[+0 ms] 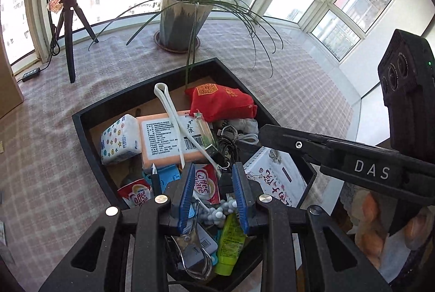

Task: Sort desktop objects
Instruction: 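Carry the black cable to the black tray and release it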

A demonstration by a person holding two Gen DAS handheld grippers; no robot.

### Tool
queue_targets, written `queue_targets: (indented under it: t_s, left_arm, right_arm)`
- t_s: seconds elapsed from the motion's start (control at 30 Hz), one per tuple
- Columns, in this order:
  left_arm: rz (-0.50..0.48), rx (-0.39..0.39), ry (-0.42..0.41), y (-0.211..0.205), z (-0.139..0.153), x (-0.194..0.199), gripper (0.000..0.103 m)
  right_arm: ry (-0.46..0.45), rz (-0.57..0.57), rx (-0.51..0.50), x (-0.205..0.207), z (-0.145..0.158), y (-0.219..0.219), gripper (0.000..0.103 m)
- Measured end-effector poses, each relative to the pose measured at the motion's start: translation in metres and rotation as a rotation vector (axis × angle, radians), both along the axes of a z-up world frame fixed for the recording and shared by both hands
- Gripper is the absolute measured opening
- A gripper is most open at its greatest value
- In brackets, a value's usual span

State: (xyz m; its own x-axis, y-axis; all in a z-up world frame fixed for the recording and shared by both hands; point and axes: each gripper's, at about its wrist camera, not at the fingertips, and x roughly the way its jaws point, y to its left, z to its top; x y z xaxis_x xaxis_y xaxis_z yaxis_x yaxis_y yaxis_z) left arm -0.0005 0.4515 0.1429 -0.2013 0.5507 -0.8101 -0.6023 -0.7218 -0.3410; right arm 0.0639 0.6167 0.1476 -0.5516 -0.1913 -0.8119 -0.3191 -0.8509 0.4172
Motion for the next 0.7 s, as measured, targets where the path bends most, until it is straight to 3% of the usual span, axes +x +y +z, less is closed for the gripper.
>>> queue_targets:
  t_s: [0.27, 0.7]
  left_arm:
    - [0.158, -0.031, -0.029, -0.078, -0.014, -0.025, 0.026]
    - [0.508, -0.086, -0.089, -0.253, -0.043, -0.061, 0.026]
  right_arm:
    - [-0.012, 0.129, 0.007, -0.038, -0.005, -0.06, 0.016]
    - [-0.038, 0.398, 0.014, -0.111, -0.021, -0.199, 0.019]
